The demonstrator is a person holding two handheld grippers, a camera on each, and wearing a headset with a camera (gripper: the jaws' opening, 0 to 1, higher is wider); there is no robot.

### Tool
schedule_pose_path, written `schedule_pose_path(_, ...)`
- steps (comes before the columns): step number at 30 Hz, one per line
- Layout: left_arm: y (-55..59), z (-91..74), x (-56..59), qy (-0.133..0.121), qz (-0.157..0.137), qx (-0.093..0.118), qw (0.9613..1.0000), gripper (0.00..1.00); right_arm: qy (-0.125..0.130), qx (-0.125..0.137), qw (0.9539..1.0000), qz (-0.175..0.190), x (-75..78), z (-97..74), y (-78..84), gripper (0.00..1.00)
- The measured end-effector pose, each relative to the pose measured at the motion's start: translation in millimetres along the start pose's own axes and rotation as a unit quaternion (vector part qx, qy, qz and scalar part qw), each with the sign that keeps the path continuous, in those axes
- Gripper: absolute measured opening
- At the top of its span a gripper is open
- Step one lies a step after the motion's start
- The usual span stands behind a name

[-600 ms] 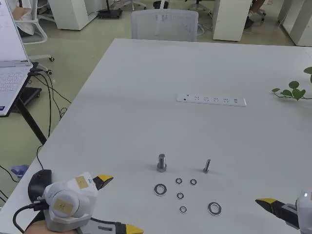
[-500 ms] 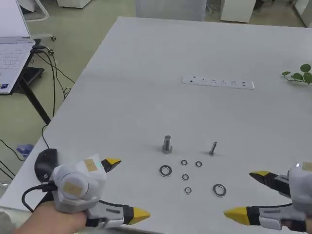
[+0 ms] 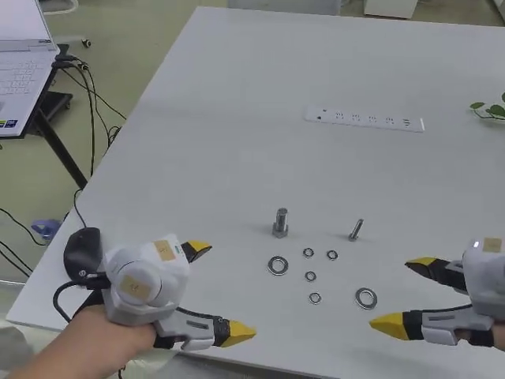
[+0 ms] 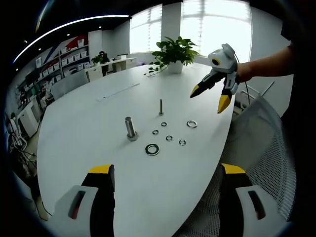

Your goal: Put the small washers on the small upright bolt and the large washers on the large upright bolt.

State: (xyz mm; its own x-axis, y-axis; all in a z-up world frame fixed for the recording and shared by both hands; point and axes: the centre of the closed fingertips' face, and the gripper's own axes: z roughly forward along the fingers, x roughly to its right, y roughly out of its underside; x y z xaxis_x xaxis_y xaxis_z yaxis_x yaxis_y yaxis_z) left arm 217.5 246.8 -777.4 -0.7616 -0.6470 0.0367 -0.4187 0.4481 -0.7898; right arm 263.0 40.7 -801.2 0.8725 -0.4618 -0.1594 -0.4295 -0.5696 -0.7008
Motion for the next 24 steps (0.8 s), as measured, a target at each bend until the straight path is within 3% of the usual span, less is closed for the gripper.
schedule_pose_path(12,2.6,2.9,1.2,0.020,0.013,-0.004,0.9997,0.85,-0.001,-0.072,0.9961,-0.050,5.1,12.4,7.7,0.72)
schedule_pose_path(20,3.7,3.3,2.9,0.029,0.015,-0.004,0.9994,0.85,-0.008,-0.111,0.9901,-0.085,5.0,23.7,12.0,0.66)
schedule_pose_path(24,3.9,2.7,1.9,0.032,0.017,-0.004,0.9993,0.84,-0.016,-0.136,0.9838,-0.116,2.7,30.3,15.7,0.63)
